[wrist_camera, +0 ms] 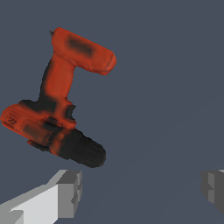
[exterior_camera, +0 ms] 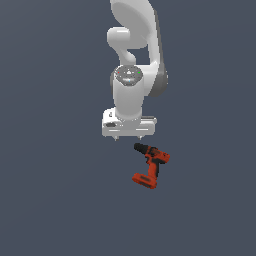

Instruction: Pick up the object and move it to a goal position.

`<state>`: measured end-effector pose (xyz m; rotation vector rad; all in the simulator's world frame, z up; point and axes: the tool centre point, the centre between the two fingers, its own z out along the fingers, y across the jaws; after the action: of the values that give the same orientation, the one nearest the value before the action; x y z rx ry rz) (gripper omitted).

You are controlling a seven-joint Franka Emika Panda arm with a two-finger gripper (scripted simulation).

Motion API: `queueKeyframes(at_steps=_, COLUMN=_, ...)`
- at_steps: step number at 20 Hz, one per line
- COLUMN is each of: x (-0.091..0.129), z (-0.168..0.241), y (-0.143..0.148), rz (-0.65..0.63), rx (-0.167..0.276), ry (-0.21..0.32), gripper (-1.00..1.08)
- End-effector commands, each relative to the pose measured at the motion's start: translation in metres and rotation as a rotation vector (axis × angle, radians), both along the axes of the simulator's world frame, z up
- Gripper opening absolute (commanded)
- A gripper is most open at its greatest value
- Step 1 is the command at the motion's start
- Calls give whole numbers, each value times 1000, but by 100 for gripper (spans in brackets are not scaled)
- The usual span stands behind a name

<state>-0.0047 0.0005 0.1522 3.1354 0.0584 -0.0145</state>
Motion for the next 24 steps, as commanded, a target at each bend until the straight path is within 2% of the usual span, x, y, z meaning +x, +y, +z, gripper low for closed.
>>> queueKeyframes(at_steps=1, x=0, z=0, y=0, rz=0, rx=0, ry=0, gripper=108)
queueKeyframes(at_steps=13, x=-1, z=-4, y=-1, rz=7, rx=-4, ry=15, gripper=108)
queueKeyframes(at_steps=24, x=-3, z=-20, y=4, rz=112, rx=49, ry=42, gripper=108)
